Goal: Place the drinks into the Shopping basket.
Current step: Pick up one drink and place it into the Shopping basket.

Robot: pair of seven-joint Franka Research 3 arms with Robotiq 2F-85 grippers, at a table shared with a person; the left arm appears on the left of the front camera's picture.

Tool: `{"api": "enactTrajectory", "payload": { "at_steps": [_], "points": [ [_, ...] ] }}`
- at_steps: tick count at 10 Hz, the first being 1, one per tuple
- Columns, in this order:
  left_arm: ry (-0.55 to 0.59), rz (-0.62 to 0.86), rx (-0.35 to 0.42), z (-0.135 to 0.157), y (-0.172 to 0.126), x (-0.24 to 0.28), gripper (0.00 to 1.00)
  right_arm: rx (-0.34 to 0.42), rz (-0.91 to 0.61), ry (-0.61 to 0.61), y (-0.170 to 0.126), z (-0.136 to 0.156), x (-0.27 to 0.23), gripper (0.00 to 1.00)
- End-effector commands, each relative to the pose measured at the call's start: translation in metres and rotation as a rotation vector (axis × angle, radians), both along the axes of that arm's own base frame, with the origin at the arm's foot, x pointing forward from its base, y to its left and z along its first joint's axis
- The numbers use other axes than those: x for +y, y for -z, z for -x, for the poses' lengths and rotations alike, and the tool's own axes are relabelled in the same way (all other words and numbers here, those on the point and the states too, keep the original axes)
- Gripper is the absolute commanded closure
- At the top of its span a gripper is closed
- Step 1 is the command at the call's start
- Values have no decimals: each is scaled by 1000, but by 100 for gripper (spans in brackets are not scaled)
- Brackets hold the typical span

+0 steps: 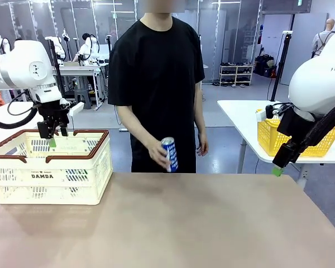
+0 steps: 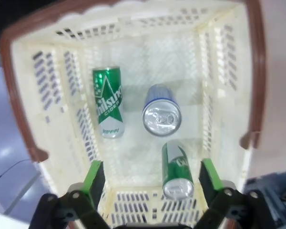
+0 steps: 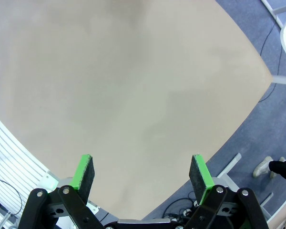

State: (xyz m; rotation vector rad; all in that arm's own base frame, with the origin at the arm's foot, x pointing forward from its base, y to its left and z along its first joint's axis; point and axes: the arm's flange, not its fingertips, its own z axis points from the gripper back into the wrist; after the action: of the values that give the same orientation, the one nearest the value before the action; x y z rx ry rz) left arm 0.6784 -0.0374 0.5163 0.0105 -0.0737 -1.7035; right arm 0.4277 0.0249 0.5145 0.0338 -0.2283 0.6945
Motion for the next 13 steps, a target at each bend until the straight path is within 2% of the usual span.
{"api": "enactTrajectory", "payload": {
  "at_steps": [1, 3, 4, 6, 7, 8, 11, 13],
  "points": [
    [-10, -71, -17, 33, -34, -3, 0, 0, 4, -15, -1, 1, -3, 0],
    [12, -67, -11, 76, -49, 8, 0, 0, 4, -15, -1, 1, -3, 0],
    [3, -87, 21, 101, -46, 12, 0, 0, 4, -15, -1, 1, -3, 0],
    [46, -59, 52, 161, -25, 19, 0, 0, 4, -15, -1, 1, -3, 0],
    [44, -62, 61, 184, -7, 22, 0, 0, 4, -15, -1, 1, -3, 0],
    [90, -26, 57, 204, 10, 23, 0, 0, 4, -15, -1, 1, -3, 0],
    [142, 18, 33, 235, 47, 30, 0, 0, 4, -15, -1, 1, -3, 0],
    [172, 14, 36, 233, 58, 33, 0, 0, 4, -15, -1, 1, -3, 0]
  ]
}}
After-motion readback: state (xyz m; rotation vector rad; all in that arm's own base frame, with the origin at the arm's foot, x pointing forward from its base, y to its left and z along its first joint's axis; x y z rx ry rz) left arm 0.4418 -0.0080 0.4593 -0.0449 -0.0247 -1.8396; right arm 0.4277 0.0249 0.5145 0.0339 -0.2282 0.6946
